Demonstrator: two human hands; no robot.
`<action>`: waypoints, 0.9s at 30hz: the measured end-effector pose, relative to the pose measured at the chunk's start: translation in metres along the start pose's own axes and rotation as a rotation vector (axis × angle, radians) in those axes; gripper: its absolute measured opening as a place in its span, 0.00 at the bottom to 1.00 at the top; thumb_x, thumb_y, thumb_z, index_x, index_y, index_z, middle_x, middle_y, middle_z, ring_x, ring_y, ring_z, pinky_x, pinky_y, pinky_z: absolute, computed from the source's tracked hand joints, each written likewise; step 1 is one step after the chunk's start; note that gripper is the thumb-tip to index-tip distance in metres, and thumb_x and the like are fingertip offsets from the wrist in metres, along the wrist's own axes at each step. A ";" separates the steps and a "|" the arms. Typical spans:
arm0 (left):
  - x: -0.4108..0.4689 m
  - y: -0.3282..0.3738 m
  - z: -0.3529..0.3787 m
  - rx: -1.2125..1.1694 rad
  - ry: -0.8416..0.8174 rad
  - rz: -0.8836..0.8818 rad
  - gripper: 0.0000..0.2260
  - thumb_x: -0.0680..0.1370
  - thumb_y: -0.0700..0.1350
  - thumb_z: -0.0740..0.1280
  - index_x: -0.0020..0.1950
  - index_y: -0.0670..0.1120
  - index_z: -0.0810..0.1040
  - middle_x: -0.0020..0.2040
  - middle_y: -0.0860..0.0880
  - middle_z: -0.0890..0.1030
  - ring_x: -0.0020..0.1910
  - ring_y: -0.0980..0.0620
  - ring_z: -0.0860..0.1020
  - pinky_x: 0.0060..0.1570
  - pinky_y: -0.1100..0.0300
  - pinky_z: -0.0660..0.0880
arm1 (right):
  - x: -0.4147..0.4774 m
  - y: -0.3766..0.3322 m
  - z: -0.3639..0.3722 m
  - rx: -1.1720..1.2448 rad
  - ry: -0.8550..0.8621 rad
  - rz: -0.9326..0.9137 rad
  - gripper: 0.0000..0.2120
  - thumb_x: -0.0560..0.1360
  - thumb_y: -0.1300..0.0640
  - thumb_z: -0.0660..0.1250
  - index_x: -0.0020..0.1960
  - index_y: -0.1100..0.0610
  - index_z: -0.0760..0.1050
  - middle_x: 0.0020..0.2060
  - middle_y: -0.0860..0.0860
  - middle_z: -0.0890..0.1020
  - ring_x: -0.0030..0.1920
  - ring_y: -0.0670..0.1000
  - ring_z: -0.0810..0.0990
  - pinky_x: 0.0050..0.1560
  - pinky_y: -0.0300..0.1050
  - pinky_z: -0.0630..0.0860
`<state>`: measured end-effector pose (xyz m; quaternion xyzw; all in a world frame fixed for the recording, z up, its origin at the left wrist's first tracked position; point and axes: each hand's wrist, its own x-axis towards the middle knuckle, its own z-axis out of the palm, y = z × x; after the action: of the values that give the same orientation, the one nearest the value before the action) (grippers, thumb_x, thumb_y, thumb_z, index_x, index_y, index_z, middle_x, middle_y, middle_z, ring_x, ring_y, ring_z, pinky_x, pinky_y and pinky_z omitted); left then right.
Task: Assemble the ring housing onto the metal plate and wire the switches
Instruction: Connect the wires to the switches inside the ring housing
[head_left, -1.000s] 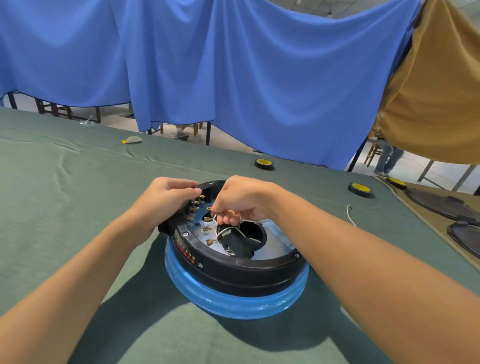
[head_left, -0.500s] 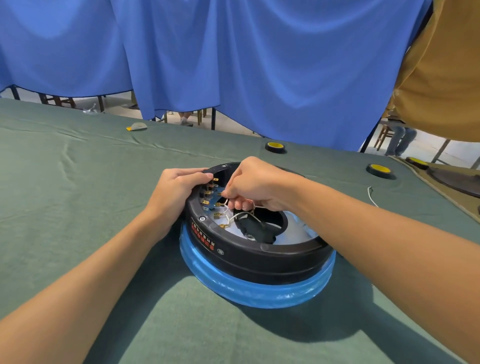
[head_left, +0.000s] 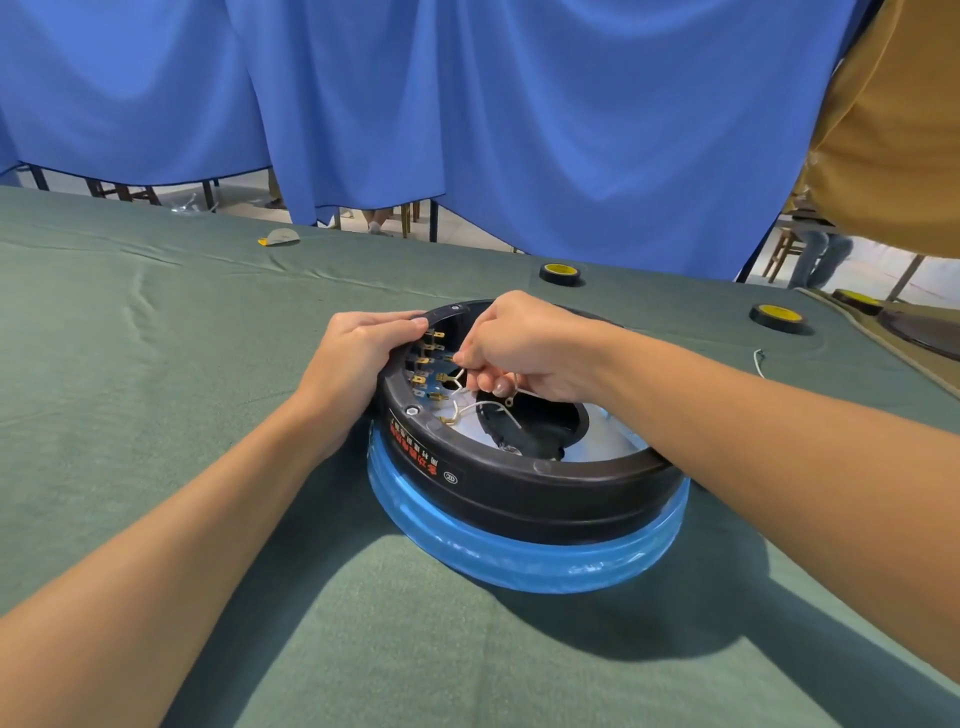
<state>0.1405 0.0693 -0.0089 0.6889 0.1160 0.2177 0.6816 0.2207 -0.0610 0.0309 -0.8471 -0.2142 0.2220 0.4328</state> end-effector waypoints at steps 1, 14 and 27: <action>0.000 0.000 0.000 -0.006 -0.002 0.001 0.06 0.78 0.39 0.67 0.47 0.46 0.83 0.37 0.49 0.86 0.35 0.55 0.84 0.38 0.64 0.80 | 0.000 0.000 0.000 0.004 -0.001 -0.003 0.03 0.78 0.68 0.63 0.48 0.67 0.75 0.32 0.57 0.77 0.25 0.47 0.72 0.22 0.36 0.67; 0.002 0.000 0.000 0.047 -0.007 -0.004 0.07 0.79 0.41 0.66 0.54 0.45 0.83 0.39 0.49 0.85 0.37 0.54 0.82 0.43 0.61 0.78 | -0.003 0.000 0.000 0.013 -0.018 -0.023 0.06 0.78 0.70 0.62 0.52 0.71 0.75 0.34 0.59 0.76 0.26 0.47 0.71 0.21 0.34 0.66; 0.004 -0.004 -0.001 0.019 0.013 -0.013 0.07 0.79 0.42 0.66 0.49 0.45 0.83 0.38 0.49 0.85 0.39 0.51 0.82 0.49 0.54 0.76 | 0.003 0.001 0.001 0.057 -0.018 0.005 0.06 0.78 0.70 0.60 0.49 0.69 0.75 0.36 0.59 0.76 0.25 0.47 0.70 0.21 0.34 0.65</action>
<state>0.1442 0.0725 -0.0127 0.6933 0.1270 0.2166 0.6755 0.2226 -0.0597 0.0291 -0.8329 -0.2096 0.2366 0.4542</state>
